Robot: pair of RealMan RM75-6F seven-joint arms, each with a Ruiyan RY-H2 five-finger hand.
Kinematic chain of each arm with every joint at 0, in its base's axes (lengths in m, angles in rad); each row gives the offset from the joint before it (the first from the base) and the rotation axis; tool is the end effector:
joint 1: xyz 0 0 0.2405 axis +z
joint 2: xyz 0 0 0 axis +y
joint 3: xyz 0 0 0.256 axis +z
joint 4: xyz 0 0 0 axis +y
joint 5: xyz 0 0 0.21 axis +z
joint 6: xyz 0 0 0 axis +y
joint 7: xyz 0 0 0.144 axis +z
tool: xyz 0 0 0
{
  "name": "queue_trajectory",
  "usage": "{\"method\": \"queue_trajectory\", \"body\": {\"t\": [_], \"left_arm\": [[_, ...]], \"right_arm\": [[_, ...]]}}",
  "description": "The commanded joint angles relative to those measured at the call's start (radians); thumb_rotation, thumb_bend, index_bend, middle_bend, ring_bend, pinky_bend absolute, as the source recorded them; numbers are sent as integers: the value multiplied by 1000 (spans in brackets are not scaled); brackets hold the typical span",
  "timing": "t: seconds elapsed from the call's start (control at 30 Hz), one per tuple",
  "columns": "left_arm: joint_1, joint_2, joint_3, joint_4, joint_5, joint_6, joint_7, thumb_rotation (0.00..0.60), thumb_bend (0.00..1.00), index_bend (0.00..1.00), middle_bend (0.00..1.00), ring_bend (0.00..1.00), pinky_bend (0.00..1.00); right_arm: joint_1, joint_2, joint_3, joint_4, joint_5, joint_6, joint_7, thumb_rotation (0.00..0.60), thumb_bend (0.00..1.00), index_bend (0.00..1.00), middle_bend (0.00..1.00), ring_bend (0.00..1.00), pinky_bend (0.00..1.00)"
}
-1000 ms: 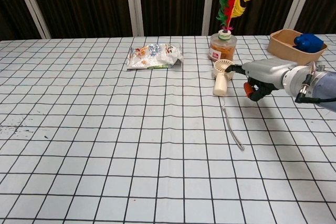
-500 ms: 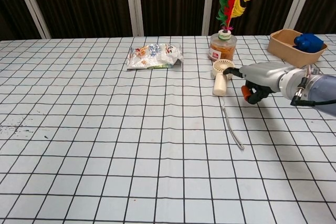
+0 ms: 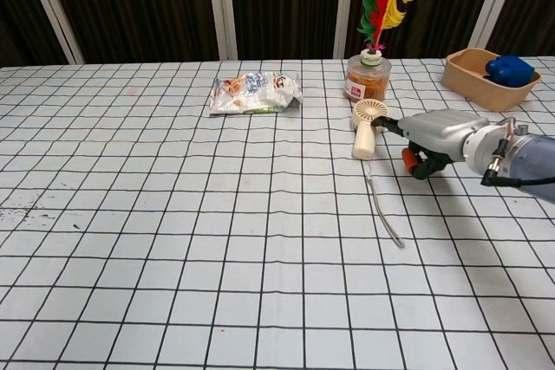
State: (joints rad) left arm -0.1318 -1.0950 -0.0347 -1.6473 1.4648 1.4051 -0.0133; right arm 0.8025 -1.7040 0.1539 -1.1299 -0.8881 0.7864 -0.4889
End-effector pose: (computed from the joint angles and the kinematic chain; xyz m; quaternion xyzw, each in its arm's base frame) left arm -0.3075 0.1913 0.1527 -0.6061 -0.4161 -0.3758 0.5641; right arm -0.2017 -0.3773 -0.0561 0.7581 -0.3872 0.2319 0.4707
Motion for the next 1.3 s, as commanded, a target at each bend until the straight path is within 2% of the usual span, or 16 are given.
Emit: {"method": "queue_trajectory", "body": {"t": [0.03, 0.4, 0.6, 0.8, 1.03, 1.3], "left_arm": [[0, 0, 0, 0, 1, 2, 1, 600, 30, 0, 0, 0, 0], [2, 0, 0, 1, 4, 6, -2, 600, 30, 0, 0, 0, 0], [2, -1, 0, 2, 6, 9, -4, 600, 30, 0, 0, 0, 0], [2, 1, 0, 0, 2, 6, -9, 600, 30, 0, 0, 0, 0], [3, 2, 0, -2, 0, 6, -9, 600, 30, 0, 0, 0, 0], [3, 2, 0, -4, -4, 4, -7, 600, 30, 0, 0, 0, 0]], "right_arm": [[0, -1, -1, 0, 1, 2, -3, 600, 814, 0, 808, 864, 829], [3, -5, -15, 2, 3, 13, -38, 600, 813, 0, 808, 864, 829], [9, -24, -45, 35, -22, 30, -98, 600, 814, 0, 808, 864, 829], [12, -37, -55, 45, -29, 45, -143, 600, 813, 0, 808, 864, 829], [7, -30, -37, 24, -27, 71, -149, 600, 814, 0, 808, 864, 829], [-9, 28, 38, -63, -148, 239, -53, 600, 813, 0, 808, 864, 829]]}}
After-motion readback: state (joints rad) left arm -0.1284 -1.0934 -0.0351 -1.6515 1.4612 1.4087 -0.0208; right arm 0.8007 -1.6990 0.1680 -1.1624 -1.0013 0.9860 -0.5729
